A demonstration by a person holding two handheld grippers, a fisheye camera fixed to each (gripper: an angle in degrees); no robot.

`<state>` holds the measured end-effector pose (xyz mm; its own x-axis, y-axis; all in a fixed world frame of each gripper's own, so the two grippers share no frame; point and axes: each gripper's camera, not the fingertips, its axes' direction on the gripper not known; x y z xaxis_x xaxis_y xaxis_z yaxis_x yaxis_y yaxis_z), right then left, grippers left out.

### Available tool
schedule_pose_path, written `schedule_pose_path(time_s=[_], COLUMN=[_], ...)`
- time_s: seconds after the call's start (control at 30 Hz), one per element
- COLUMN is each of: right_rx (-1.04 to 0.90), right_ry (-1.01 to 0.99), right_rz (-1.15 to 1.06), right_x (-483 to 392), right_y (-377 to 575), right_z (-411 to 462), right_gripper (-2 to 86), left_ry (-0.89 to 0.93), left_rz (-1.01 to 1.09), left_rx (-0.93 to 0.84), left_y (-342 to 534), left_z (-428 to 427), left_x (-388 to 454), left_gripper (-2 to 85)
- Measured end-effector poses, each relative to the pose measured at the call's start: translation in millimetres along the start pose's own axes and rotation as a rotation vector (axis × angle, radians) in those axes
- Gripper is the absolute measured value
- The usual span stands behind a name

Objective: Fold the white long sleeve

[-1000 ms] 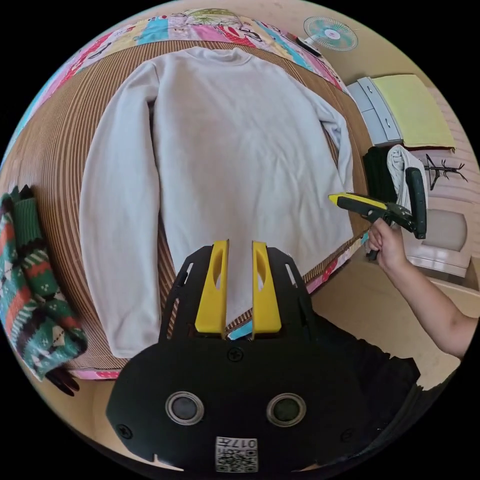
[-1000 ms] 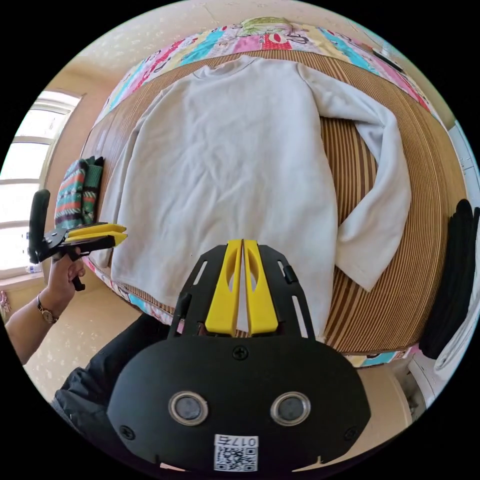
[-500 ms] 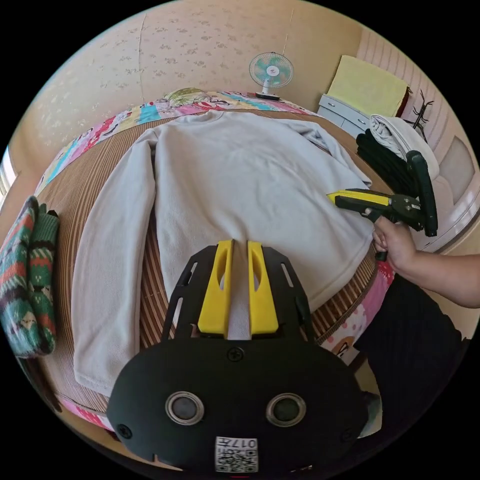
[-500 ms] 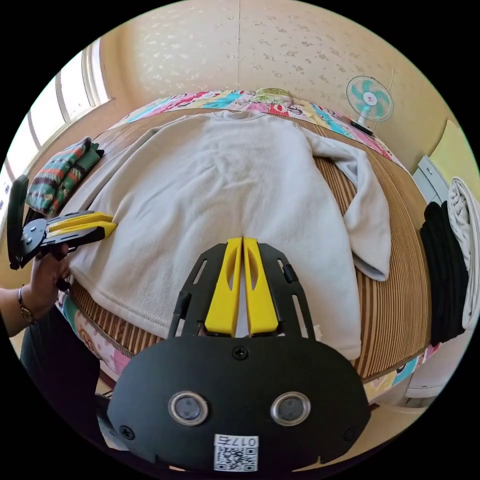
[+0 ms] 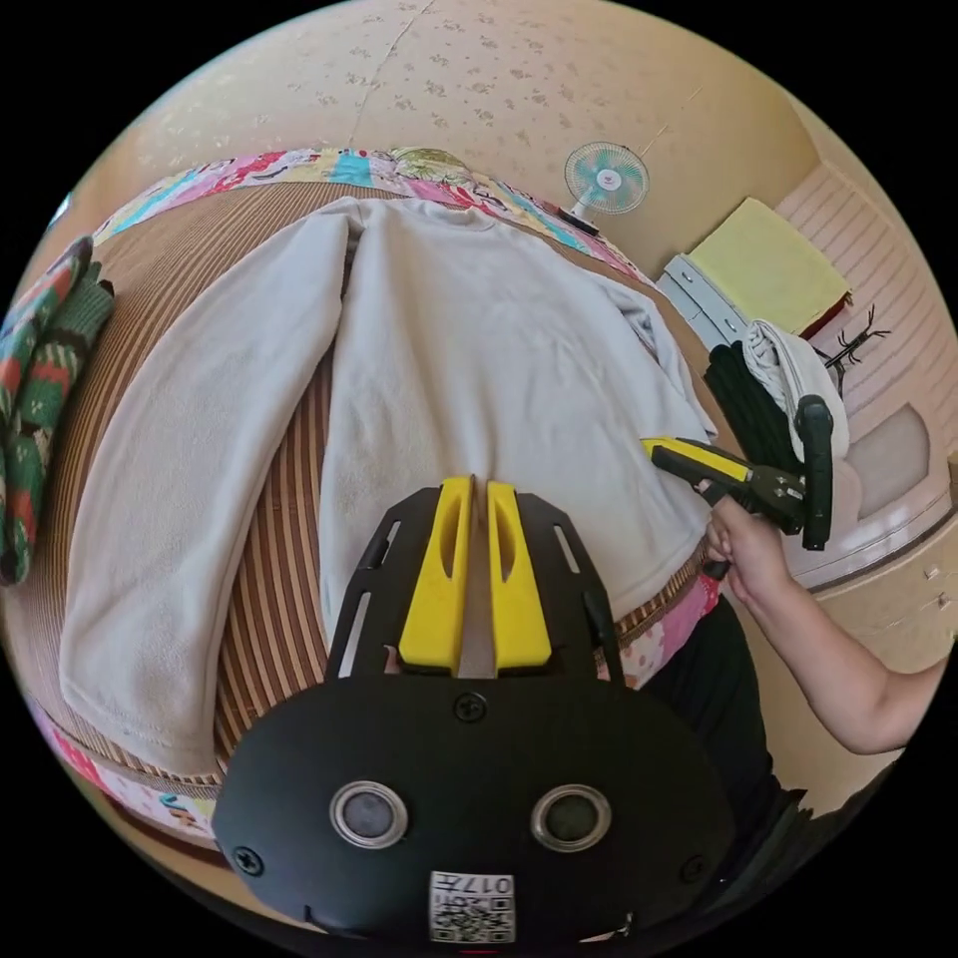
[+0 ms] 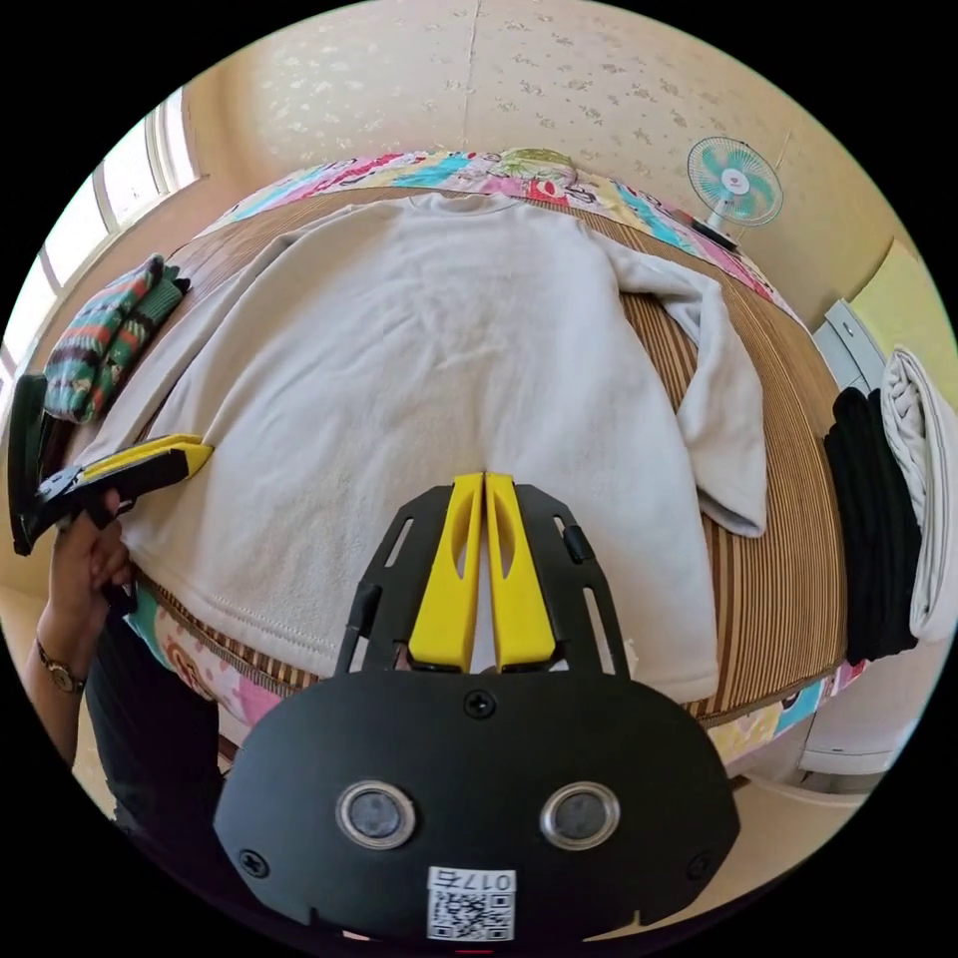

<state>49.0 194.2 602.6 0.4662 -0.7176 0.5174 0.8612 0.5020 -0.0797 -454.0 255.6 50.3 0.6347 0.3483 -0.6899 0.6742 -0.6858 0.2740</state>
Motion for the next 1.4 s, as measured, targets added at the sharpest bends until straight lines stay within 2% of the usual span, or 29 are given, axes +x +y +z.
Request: schedule_pose_path(time_s=[0.17,0.23,0.33,0.4,0.53,0.6,0.67,0.73,0.77,0.8,0.9,1.0,1.03,1.1,1.17,1.23,1.27,1.33,1.37,1.4], right_rx=[-0.042,-0.046,-0.021,-0.030,-0.088,-0.082,-0.029,0.036,0.075,0.089,0.084,-0.061,-0.040,0.128,0.300,0.299,0.231,0.064,0.168,0.181], right_ry=[-0.018,0.036,0.103,0.097,-0.005,-0.072,-0.160,-0.218,-0.247,-0.261,-0.326,-0.496,-0.527,-0.476,-0.290,-0.115,-0.027,-0.003,-0.061,-0.093], right_rz=[-0.026,-0.082,-0.099,-0.080,0.011,0.081,0.230,0.354,0.409,0.430,0.484,0.622,0.603,0.534,0.360,0.207,0.142,0.064,0.070,0.094], right_x=[3.8,-3.2,-6.4,-2.5,23.1,38.8,58.9,70.8,76.4,79.2,93.3,122.4,126.1,122.3,106.2,92.0,86.7,87.0,95.7,102.8], right_y=[64.4,85.7,109.2,110.7,101.7,103.8,116.7,131.8,140.8,144.4,149.9,142.6,136.3,126.6,104.4,83.4,71.6,63.0,75.4,78.9], right_z=[-20.7,-25.5,-26.0,-25.1,-19.3,-15.9,-10.4,-7.5,-6.2,-5.7,-4.5,-5.4,-13.8,-38.8,-57.6,-42.0,-14.1,42.3,38.7,38.3], right_gripper=[0.5,0.5,0.5,0.5,0.5,0.5,0.5,0.5,0.5,0.5,0.5,0.4,0.3,0.3,0.3,0.3,0.3,0.3,0.4,0.4], left_ry=[-0.025,0.094,0.164,0.078,-0.162,-0.224,-0.236,-0.061,0.016,0.104,0.129,0.168,0.166,0.138,0.107,0.080,0.068,0.050,0.058,0.076], left_rz=[0.045,-0.018,-0.054,-0.122,-0.423,-0.523,-0.527,-0.579,-0.577,-0.603,-0.570,-0.526,-0.498,-0.457,-0.397,-0.285,-0.262,-0.218,-0.207,-0.171], left_rx=[-0.011,0.013,0.077,0.187,0.398,0.436,0.339,0.115,0.089,0.098,0.160,0.253,0.299,0.377,0.446,0.463,0.465,0.476,0.477,0.477], left_y=[61.4,98.6,140.8,169.7,225.7,240.2,234.4,222.9,222.3,227.8,241.4,249.9,248.9,241.6,224.3,180.8,168.5,116.0,100.8,68.4], left_z=[-41.4,-68.1,-112.6,-155.7,-261.1,-289.3,-290.8,-250.9,-240.0,-228.8,-243.5,-287.5,-313.0,-358.1,-402.2,-448.1,-457.0,-483.7,-488.4,-495.2], left_x=[7.0,-7.3,-35.0,-58.7,-149.3,-191.2,-226.3,-265.8,-270.9,-275.2,-269.0,-262.2,-258.3,-250.6,-240.5,-224.4,-219.5,-198.5,-191.9,-174.7], left_gripper=[3.9,4.1,3.4,5.4,12.2,15.5,17.1,15.6,14.5,12.1,2.4,1.1,0.9,0.7,0.6,0.6,0.6,0.6,0.6,0.6])
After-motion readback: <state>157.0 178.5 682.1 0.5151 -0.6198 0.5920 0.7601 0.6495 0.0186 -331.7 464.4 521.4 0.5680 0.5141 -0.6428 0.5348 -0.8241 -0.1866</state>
